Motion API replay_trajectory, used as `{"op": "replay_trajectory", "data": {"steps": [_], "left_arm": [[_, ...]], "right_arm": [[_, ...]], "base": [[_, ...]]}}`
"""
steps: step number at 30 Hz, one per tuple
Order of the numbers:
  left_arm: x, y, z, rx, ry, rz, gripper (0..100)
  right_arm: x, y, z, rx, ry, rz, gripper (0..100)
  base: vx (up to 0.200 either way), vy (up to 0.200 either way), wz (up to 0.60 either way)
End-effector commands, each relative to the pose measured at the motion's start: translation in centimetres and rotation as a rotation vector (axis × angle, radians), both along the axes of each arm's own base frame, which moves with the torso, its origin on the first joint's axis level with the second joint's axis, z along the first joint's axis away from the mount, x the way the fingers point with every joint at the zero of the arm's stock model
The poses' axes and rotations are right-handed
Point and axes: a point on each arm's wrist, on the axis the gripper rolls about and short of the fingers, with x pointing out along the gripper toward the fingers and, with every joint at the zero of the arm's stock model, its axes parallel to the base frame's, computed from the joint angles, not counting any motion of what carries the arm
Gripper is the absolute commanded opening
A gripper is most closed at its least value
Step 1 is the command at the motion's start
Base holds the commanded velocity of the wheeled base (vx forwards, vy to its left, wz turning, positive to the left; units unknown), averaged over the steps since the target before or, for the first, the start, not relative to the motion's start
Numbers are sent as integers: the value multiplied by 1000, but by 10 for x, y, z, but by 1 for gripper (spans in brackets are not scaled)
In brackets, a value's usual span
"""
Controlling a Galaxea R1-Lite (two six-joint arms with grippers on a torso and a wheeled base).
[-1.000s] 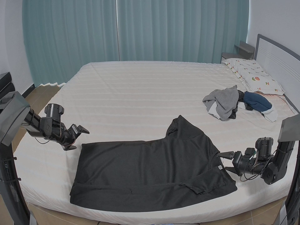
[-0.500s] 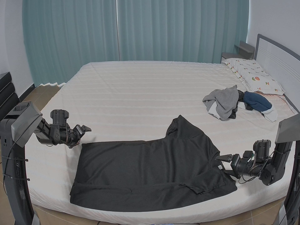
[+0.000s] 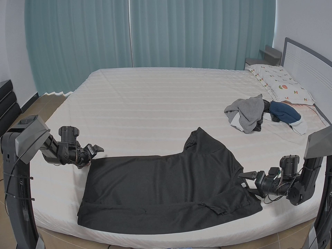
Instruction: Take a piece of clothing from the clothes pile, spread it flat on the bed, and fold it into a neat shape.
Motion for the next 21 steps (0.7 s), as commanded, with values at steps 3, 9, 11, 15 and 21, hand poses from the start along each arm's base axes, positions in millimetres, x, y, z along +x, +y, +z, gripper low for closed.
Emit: {"op": "replay_trajectory", "data": {"steps": [3,9,11,15,21], "left_arm": [[-1,0,-2,-1,8,1,0],[-1,0,1,-5,3,10,0],[-2,1,0,-6,10,14,0],[-4,3,4,1,7,39,0],[-3,5,25,-36,-26,128,0]], "right_arm": [[0,0,0,0,1,2,100],[4,0,1,-6,-18,-4,100],[10,0,7,-10,-53,-11,100],[14,0,15,-16,-89,-19,100],[48,13,35,-84,-220,-93,100]], "base": [[0,0,0],[0,0,0],[0,0,0],[0,0,0],[0,0,0]]}}
